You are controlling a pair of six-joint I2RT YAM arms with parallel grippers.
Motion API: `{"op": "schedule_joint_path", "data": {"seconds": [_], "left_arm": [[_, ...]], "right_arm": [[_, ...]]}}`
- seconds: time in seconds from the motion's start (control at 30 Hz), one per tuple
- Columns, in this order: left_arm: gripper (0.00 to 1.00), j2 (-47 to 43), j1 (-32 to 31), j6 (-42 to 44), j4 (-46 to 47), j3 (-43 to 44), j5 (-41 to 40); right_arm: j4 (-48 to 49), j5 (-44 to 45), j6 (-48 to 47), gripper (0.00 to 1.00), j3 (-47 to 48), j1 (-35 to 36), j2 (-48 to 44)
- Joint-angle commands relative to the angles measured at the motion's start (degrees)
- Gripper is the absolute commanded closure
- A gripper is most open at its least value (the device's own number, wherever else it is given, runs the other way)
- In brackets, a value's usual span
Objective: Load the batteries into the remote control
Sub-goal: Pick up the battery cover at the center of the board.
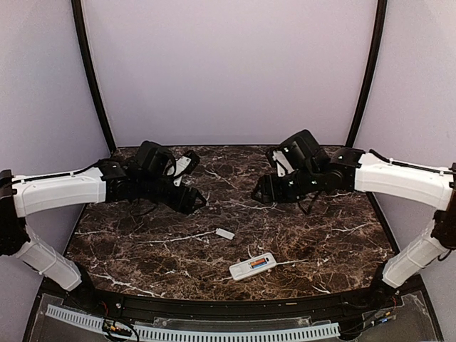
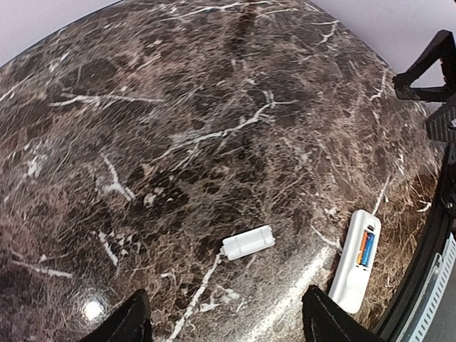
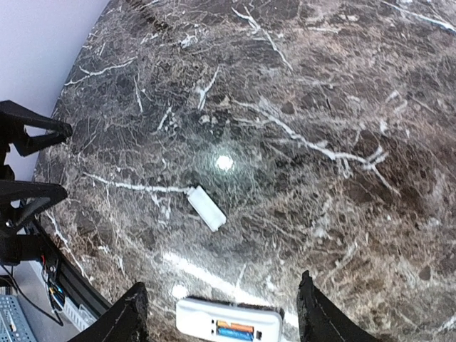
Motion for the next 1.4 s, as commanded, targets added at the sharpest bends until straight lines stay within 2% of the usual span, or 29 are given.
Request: {"op": "schedule_joint_path", "data": {"seconds": [0.0, 0.07, 0.17, 0.37, 0.47, 0.53, 0.6, 0.7, 0.77, 0.87, 0.97, 1.17, 1.37], "left_arm": [[0.28, -2.1, 3.8, -7.8, -0.3, -4.2, -3.1], [0.28, -3.0, 5.5, -8.9, -0.1, -5.5, -3.8], [0.28, -5.3, 7.0, -9.2, 0.0, -7.5, -5.0], [0.27, -9.7, 9.0, -8.1, 0.1, -10.6, -7.5], [0.26, -10.3, 9.1, -7.7, 0.3, -11.1, -8.8], [0.26, -10.3, 9.2, -7.4, 0.3, -11.0, -9.0], [0.26, -10.2, 9.2, -7.2, 0.2, -10.9, -9.2], [0.26, -10.3, 9.2, -6.8, 0.1, -10.9, -9.9], [0.26, -10.3, 9.4, -6.7, 0.2, -11.0, -10.3], [0.26, -10.0, 9.5, -6.7, 0.5, -10.9, -9.6], [0.26, -9.5, 9.6, -6.8, 0.6, -10.6, -8.9], [0.26, -9.3, 9.7, -7.2, 1.0, -10.9, -8.4], [0.26, -9.2, 9.7, -7.3, 1.2, -11.0, -7.9]], "right_arm": [[-1.4, -3.5, -6.8, 0.37, 9.5, -0.3, 10.7], [-1.4, -6.2, -10.0, 0.4, 14.4, 0.0, 16.3], [-1.9, -11.6, -21.9, 0.4, 21.1, 0.6, 24.1], [-1.9, -28.1, -59.7, 0.34, 26.3, 0.5, 30.1], [-2.3, -30.5, -78.6, 0.33, 27.2, 0.5, 32.4], [-4.6, -30.8, -83.8, 0.33, 30.0, 0.5, 34.9], [-4.6, -28.0, -78.4, 0.34, 35.1, 0.5, 38.1], [-8.1, -23.9, -62.3, 0.37, 43.8, 0.5, 43.1], [-5.6, -21.5, -54.2, 0.39, 41.6, 0.8, 42.6], [-0.1, -12.6, -47.1, 0.39, 34.8, 3.2, 40.6], [-3.1, -5.3, -40.6, 0.41, 35.6, 5.2, 41.7], [-7.2, -0.8, -33.9, 0.49, 37.4, 6.7, 44.6], [-13.0, 0.3, -33.5, 0.51, 43.4, 7.9, 50.8]]}}
